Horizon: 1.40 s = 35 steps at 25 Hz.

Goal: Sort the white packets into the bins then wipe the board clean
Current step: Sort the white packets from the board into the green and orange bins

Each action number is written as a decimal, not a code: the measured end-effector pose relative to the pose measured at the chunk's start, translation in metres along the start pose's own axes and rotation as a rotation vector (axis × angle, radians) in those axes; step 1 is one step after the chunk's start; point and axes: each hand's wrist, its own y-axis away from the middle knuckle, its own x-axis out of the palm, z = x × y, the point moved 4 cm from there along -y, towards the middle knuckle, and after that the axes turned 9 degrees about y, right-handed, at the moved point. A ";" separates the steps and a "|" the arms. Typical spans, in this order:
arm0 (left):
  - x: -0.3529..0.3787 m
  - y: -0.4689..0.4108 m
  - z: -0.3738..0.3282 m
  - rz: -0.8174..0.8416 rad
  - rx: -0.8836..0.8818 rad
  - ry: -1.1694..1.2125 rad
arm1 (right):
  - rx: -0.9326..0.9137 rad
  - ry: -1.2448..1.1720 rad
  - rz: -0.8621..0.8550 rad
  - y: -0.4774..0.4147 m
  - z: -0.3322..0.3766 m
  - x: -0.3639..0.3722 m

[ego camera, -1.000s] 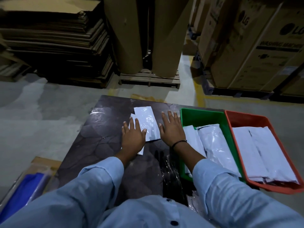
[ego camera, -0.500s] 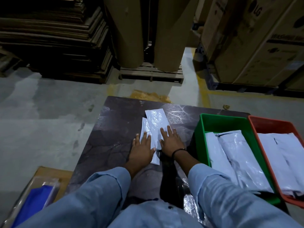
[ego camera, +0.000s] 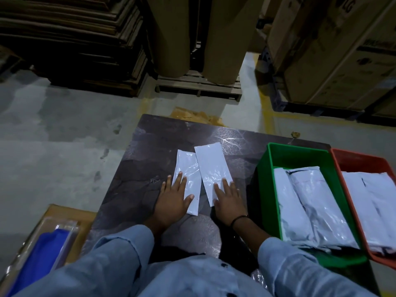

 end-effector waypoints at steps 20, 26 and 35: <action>0.027 0.004 -0.022 -0.125 -0.125 -0.076 | -0.032 0.009 -0.279 0.012 0.034 0.036; 0.040 0.016 -0.009 -0.175 -0.032 -0.124 | -0.028 -0.007 -0.333 0.033 0.022 0.049; 0.022 0.026 -0.020 -0.173 0.048 -0.269 | -0.030 -0.067 -0.250 0.032 0.015 0.043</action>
